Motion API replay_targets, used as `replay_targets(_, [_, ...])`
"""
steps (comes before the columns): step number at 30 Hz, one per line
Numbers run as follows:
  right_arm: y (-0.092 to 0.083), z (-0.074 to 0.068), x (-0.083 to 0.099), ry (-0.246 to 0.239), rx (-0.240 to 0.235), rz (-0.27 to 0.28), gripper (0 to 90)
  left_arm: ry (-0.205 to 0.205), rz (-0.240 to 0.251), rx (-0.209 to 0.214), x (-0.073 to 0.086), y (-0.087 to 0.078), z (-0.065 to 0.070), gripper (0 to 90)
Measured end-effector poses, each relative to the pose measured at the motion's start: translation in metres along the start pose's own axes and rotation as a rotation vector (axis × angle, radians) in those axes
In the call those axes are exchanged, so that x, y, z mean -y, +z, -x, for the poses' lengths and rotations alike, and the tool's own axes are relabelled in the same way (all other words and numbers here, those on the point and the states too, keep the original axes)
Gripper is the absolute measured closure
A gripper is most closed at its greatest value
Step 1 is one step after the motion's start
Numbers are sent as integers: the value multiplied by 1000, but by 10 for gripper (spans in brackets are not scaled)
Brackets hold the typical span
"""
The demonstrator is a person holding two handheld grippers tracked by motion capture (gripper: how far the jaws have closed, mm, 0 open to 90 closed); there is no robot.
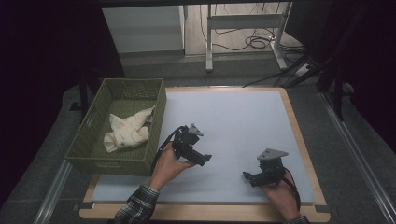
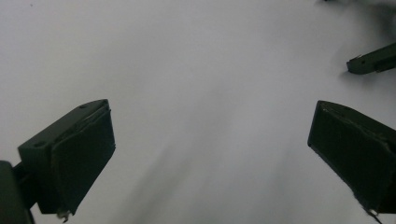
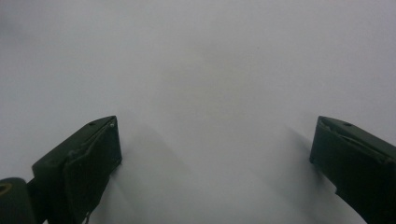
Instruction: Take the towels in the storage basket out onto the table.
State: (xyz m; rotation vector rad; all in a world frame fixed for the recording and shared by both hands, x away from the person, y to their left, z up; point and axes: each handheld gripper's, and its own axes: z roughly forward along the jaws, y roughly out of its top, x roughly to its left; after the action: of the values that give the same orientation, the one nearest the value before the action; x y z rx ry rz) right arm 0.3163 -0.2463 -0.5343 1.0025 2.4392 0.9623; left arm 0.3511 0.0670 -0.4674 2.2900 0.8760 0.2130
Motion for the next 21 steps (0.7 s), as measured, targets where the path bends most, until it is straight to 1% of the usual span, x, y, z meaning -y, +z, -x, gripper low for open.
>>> replay_targets(6, [0, 0, 0, 0, 0, 0, 21, 12, -9, -19, -13, -12, -7, 10])
replay_targets(9, [0, 0, 0, -2, 0, 1, 21, 16, -16, -41, -20, -20, -13, 10])
replay_targets(10, [0, 0, 0, -2, 0, 1, 21, 16, -16, -41, -20, -20, -13, 10])
replay_targets(12, [0, 0, 0, -2, 0, 1, 20, 18, -16, -48, -26, -28, -18, 10])
replay_targets(14, [0, 0, 0, -1, 0, 3, 21, 18, -15, -51, -27, -30, -19, 10])
replay_targets(15, [0, 0, 0, -1, 0, 3, 21, 15, -16, -46, -31, -36, -24, 9])
replay_targets(16, [0, 0, 0, -1, 0, 3, 21, 15, -16, -46, -31, -36, -24, 8])
replay_targets(17, [0, 0, 0, -1, 0, 3, 21, 10, -16, -46, -33, -40, -28, 7])
replay_targets(18, [0, 0, 0, -1, 0, 3, 21, 10, -16, -46, -33, -40, -28, 7])
replay_targets(19, [0, 0, 0, 0, 0, 3, 21, 1, -13, -51, -35, -47, -35, 7])
replay_targets(21, [0, 0, 0, 0, 0, 3, 21, -7, -10, -55, -35, -52, -41, 7])
